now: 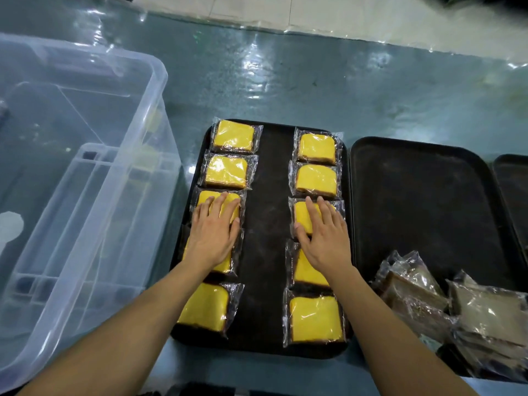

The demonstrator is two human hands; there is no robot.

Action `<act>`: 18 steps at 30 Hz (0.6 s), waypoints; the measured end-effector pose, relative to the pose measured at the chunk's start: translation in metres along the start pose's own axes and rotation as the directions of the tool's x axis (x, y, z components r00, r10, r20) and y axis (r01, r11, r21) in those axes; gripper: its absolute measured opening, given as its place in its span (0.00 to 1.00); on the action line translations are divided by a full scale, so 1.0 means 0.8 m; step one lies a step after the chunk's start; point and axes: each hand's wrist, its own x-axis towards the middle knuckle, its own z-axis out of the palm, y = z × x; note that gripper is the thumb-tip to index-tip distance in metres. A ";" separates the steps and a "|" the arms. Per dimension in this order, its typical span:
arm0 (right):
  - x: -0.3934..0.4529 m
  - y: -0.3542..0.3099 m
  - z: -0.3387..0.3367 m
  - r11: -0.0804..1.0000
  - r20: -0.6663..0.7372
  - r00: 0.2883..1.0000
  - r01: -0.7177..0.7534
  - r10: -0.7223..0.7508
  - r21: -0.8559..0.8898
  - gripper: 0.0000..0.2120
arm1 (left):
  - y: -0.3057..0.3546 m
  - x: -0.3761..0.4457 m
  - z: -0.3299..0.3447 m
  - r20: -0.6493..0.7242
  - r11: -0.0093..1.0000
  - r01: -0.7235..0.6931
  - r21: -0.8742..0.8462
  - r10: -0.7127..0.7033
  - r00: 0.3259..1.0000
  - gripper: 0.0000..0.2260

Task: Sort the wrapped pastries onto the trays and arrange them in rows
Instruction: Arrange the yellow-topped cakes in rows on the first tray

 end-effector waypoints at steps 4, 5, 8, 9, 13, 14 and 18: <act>0.055 0.004 -0.008 1.000 -0.012 1.000 0.005 -0.005 -0.001 0.32 | 0.007 0.054 -0.002 -0.011 1.000 -0.019 -0.017 0.019 1.000 0.23; 0.067 0.006 -0.007 1.000 0.007 1.000 0.005 -0.005 -0.011 0.32 | 0.008 0.067 -0.001 -0.006 1.000 -0.014 -0.014 0.014 1.000 0.24; 0.087 0.014 -0.002 0.998 0.073 0.997 0.023 -0.019 -0.050 0.33 | 0.006 0.091 0.004 0.034 0.999 0.043 -0.023 -0.043 0.999 0.24; 0.088 0.018 -0.001 0.998 0.081 0.996 0.029 -0.024 -0.057 0.33 | 0.004 0.094 0.006 0.044 0.998 0.058 -0.024 -0.057 0.997 0.24; 0.084 0.027 -0.002 0.999 0.090 0.995 0.040 -0.037 -0.034 0.33 | 0.000 0.093 0.006 0.047 0.995 0.092 -0.044 -0.090 0.995 0.23; 0.084 0.027 -0.004 0.999 0.089 0.995 0.042 -0.039 -0.025 0.33 | 0.001 0.092 0.004 0.056 0.994 0.094 -0.050 -0.091 0.994 0.23; 0.082 0.018 -0.019 0.999 0.037 0.999 0.028 -0.030 0.045 0.32 | 0.019 0.084 -0.007 0.036 0.998 0.033 -0.056 -0.031 0.999 0.23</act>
